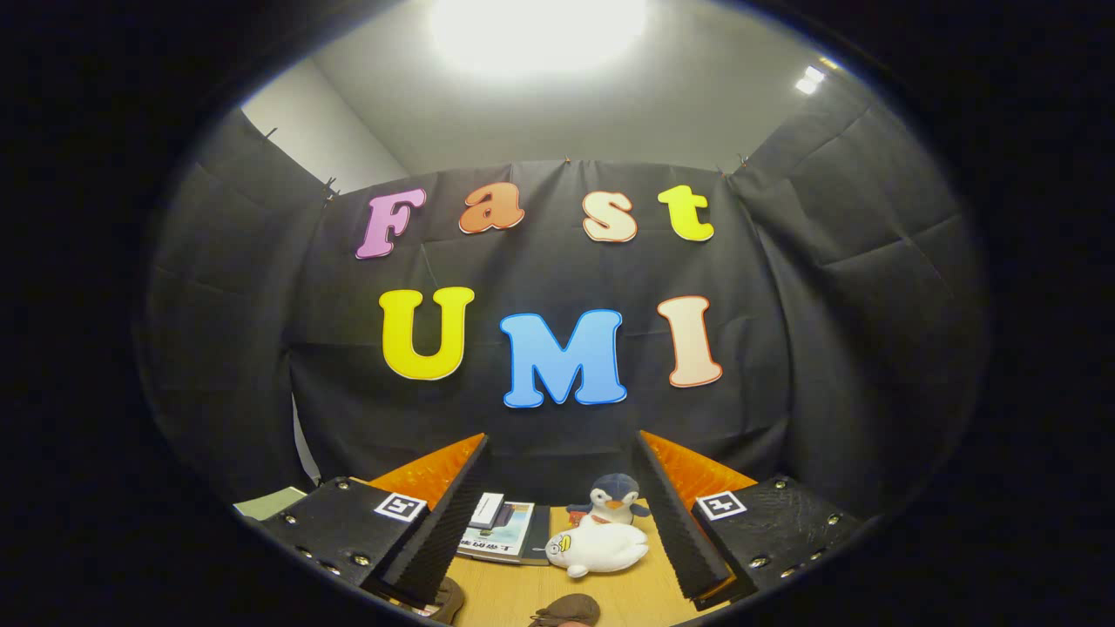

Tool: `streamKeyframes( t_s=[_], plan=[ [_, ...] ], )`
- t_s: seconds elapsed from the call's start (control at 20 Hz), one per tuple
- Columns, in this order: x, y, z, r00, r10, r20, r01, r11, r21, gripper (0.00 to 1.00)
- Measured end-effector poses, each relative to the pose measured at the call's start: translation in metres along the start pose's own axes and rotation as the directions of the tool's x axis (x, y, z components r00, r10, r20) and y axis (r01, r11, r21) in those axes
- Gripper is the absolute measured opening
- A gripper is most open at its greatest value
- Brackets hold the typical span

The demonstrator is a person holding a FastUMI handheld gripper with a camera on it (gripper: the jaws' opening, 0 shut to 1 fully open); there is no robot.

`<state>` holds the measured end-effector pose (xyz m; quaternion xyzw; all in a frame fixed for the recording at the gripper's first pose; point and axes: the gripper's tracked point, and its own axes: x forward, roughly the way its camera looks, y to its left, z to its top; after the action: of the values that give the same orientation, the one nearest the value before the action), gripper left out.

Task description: Open the storage box then place both shoes into the box .Put the left shoe in first, then the right shoe, with the right side of both shoes facing outward in a uniform manner.

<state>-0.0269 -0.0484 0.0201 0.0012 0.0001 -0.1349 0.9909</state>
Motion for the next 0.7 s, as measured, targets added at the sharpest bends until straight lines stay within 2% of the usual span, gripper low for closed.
streamKeyframes(
  t_s=[0.2,0.35,0.45,0.6,0.7],
  plan=[
    [0.009,0.014,-0.032,0.995,0.066,-0.08,-0.061,0.996,0.068,0.97],
    [0.016,0.039,-0.062,0.976,0.162,-0.143,-0.14,0.979,0.15,0.97],
    [0.018,0.062,-0.085,0.95,0.242,-0.198,-0.198,0.955,0.221,0.97],
    [0.017,0.105,-0.122,0.884,0.379,-0.274,-0.28,0.898,0.339,0.97],
    [0.016,0.125,-0.144,0.851,0.423,-0.312,-0.302,0.879,0.368,0.97]
  ],
)
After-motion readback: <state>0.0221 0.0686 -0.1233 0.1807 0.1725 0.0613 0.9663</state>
